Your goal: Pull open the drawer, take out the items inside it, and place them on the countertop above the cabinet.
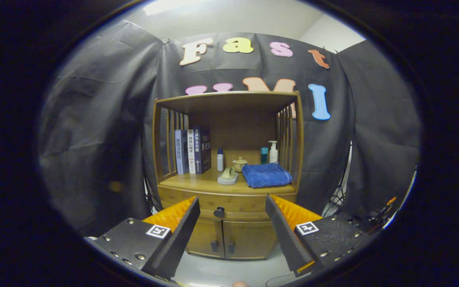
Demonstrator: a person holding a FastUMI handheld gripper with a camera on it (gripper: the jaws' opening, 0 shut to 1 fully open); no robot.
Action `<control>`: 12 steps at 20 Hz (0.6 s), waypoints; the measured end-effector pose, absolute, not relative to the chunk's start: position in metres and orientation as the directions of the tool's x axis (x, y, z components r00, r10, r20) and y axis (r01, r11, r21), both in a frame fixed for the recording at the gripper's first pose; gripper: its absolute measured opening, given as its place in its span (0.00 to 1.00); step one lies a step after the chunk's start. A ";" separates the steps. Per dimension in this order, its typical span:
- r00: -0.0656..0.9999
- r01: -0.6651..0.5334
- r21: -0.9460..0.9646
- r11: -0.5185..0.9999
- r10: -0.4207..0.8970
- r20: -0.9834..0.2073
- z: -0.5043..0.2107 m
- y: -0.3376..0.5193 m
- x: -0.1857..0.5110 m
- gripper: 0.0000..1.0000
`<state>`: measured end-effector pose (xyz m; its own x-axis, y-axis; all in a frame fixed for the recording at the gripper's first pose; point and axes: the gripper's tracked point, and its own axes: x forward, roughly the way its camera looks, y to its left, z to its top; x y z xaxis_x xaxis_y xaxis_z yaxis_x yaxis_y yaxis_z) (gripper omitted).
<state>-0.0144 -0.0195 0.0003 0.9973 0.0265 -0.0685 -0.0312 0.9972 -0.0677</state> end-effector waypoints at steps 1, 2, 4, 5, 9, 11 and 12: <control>0.996 -0.042 -0.070 0.997 0.036 -0.078 -0.003 -0.020 -0.014 0.99; 0.995 -0.042 -0.060 0.997 0.036 -0.089 -0.005 -0.022 -0.015 0.99; 0.995 -0.038 -0.031 0.999 0.035 -0.096 -0.008 -0.026 -0.016 0.99; 0.995 -0.036 -0.024 0.999 0.034 -0.097 -0.009 -0.027 -0.016 0.99; 0.994 -0.055 -0.025 0.998 0.053 -0.091 -0.003 -0.023 -0.017 0.99; 0.991 -0.071 -0.043 0.997 0.065 -0.114 -0.002 -0.021 -0.016 0.99; 0.988 -0.093 -0.047 0.995 0.087 -0.126 -0.003 -0.015 -0.014 0.99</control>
<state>-0.0141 -0.0152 -0.0028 0.9882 0.0866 -0.1261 -0.0931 0.9945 -0.0469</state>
